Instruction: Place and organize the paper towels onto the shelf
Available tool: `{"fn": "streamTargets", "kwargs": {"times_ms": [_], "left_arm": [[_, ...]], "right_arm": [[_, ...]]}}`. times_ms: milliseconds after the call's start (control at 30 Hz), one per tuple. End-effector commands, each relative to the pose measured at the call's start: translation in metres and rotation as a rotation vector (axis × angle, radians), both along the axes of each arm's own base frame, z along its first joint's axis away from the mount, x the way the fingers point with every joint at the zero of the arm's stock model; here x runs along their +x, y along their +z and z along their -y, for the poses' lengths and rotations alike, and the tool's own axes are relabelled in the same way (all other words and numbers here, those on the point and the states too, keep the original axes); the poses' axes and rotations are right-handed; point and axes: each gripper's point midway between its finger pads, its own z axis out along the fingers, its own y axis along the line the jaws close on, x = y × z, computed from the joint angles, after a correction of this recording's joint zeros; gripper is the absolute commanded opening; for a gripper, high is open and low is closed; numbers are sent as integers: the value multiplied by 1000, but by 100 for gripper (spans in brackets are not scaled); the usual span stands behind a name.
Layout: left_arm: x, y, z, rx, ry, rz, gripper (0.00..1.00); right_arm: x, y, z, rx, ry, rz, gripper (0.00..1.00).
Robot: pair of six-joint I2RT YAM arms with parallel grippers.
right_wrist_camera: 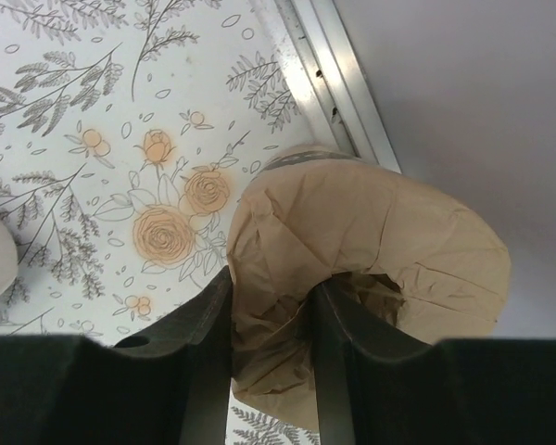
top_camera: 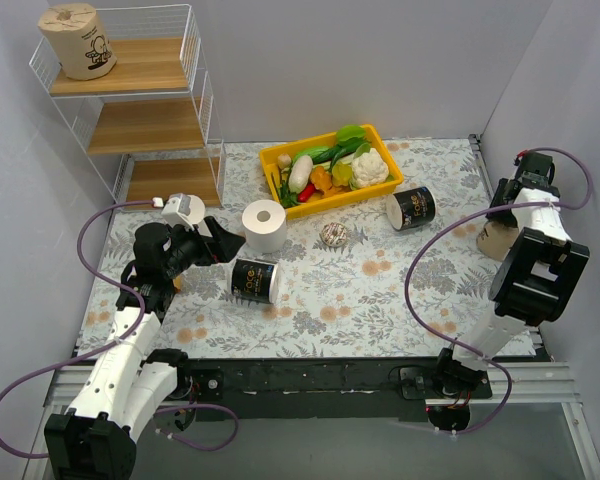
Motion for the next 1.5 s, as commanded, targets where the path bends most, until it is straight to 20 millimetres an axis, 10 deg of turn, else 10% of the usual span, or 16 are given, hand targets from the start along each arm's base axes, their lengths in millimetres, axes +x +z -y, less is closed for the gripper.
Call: {"fn": "streamTargets", "kwargs": {"times_ms": [0,200,400,567,733,1133,1467], "left_arm": [[5,21,-6,-9,49,53,98],[-2,31,-7,-37,67,56,98],[-17,80,14,-158,-44,126,98],[-32,127,44,-321,-239,140,95],[-35,172,56,-402,-341,204,92],[-70,210,120,-572,-656,214,89],[-80,213,159,-570,-694,230,87]], "right_arm": [[4,48,-15,32,43,133,35],[3,114,-61,169,153,335,31],[-11,209,-158,484,452,708,31],[-64,278,-257,785,727,923,31],[-111,297,-334,946,945,969,31],[-196,323,-371,1297,1101,1167,31],[-209,324,-369,1367,1098,1181,31]]}}
